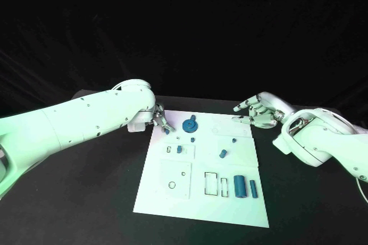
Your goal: Assemble the parts on the task board
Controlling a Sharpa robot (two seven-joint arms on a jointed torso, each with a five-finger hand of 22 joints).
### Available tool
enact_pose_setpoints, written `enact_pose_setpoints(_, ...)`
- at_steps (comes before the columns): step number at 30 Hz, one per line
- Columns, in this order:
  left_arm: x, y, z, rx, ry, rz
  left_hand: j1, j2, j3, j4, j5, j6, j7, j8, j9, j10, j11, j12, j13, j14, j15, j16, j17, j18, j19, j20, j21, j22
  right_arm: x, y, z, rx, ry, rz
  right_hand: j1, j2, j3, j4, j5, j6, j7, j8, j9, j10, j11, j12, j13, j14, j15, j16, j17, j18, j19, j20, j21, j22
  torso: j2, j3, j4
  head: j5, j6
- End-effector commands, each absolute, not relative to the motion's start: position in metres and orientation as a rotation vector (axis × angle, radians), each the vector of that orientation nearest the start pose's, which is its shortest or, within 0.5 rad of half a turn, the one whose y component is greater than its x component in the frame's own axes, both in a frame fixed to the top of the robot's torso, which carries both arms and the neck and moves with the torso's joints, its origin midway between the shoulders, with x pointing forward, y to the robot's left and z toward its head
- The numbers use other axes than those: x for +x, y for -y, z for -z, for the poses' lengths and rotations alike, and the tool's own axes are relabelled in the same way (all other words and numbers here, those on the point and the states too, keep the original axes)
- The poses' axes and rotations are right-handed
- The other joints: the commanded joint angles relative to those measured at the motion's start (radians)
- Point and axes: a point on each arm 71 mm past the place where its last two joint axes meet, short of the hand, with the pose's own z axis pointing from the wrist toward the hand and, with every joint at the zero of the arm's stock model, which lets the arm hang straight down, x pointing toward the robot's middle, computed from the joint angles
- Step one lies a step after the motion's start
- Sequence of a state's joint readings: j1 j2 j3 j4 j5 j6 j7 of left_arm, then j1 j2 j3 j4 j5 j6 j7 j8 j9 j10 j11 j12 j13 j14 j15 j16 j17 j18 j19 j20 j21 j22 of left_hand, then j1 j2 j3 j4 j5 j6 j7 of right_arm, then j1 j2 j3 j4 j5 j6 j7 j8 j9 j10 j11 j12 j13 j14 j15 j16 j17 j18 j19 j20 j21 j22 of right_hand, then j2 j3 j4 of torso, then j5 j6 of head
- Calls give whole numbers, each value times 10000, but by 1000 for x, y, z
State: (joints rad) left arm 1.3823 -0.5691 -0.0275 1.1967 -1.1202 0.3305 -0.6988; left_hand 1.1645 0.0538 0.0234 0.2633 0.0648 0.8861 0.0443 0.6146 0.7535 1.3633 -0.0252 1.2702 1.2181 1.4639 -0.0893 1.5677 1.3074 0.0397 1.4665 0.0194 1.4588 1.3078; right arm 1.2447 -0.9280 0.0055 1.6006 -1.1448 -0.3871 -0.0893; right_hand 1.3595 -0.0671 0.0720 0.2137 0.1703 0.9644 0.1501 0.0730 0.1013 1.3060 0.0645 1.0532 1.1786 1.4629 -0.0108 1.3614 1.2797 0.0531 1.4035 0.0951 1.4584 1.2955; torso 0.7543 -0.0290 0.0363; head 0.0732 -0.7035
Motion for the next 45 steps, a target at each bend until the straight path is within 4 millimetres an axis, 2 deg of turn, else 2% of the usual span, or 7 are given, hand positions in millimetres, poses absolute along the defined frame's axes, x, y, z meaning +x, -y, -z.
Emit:
enact_pose_setpoints(1, 558, -184, 153, -1517, -23039, 643, 92, -24, 3, -27, -11, 67, 1, -41, -12, 65, -7, 40, 9, 1069, 31, 31, 2634, -47, 511, 28, 24, 1160, 486, 224, 140, 1605, -16115, -7959, -24, 84, -62, 20, 68, 53, -17, 28, 9, 10, -45, -40, -10, 458, -43, -68, -5, 78, -44, -2, -45, -6, -2, 0, -1, 6, 4)
enact_pose_setpoints(19, 558, -184, 153, -1535, -23053, 658, 50, -83, -77, 27, -20, 91, 5, -25, -16, 69, -1, 43, 7, 1069, 36, 31, 2634, -47, 510, 31, 19, 1159, 485, 223, 141, 1606, -16133, -7962, -24, 84, -62, 20, 68, 53, -17, 28, 9, 10, -45, -40, -10, 458, -43, -68, -5, 78, -44, -2, -45, -6, 0, 2, -1, 1, -7)
enact_pose_setpoints(25, 558, -184, 153, -1572, -23043, 669, 761, 320, 470, -327, 14, 25, -57, -57, -49, 62, -58, 36, -1, 1069, -8, 31, 2634, -40, 504, 0, -3, 1142, 486, 223, 141, 1608, -16139, -7964, -2, 102, -69, 15, 69, 61, -19, 28, 12, 29, -48, -6, 12, 462, -46, -62, 8, 75, -35, -4, -42, 6, -3, 0, 3, 5, -8)
enact_pose_setpoints(32, 558, -182, 153, -1632, -23083, 936, 1533, 415, 1468, -851, 48, -155, -85, -185, -136, 5, -93, -21, -40, 1069, -50, 31, 2634, -33, 495, -48, -33, 1120, 486, 222, 141, 1601, -16149, -7973, -2, 102, -69, 15, 69, 61, -19, 28, 12, 29, -48, -6, 12, 462, -46, -62, 8, 75, -35, -4, -42, 6, -6, 2, -2, 7, -32)
enact_pose_setpoints(36, 559, -183, 153, -1846, -22996, 1165, 1779, 242, 2565, -1152, 55, -268, -2, -257, -188, -52, -52, -91, -91, 1069, -20, 31, 2634, -28, 487, -51, -58, 1103, 486, 222, 141, 1601, -16150, -7971, -2, 102, -69, 15, 69, 61, -19, 28, 12, 29, -48, -6, 12, 462, -46, -62, 7, 75, -35, -4, -42, 6, -10, 1, -3, 16, -27)
enact_pose_setpoints(40, 560, -185, 153, -2113, -22834, 1407, 1237, -421, 4397, -1293, 16, -305, 115, -161, -142, -34, -8, -115, -125, 1069, 67, 31, 2634, -26, 486, 22, -78, 1105, 486, 222, 141, 1590, -16144, -7986, 5, 108, -71, 14, 70, 65, -20, 28, 14, 32, -49, -5, 12, 462, -47, -66, 4, 76, -37, -5, -44, 3, -14, 8, -1, 32, -16)
enact_pose_setpoints(45, 558, -188, 152, -2401, -22715, 1789, 794, -769, 5448, -1494, 20, -326, 52, 8, -33, 3, 1, -97, -122, 1069, 60, 31, 2634, -24, 488, 30, -87, 1114, 486, 222, 141, 1587, -16147, -7988, 5, 108, -71, 14, 70, 65, -20, 28, 14, 32, -49, -5, 12, 462, -47, -66, 4, 76, -37, -5, -44, 3, -8, 4, 0, 27, 12)
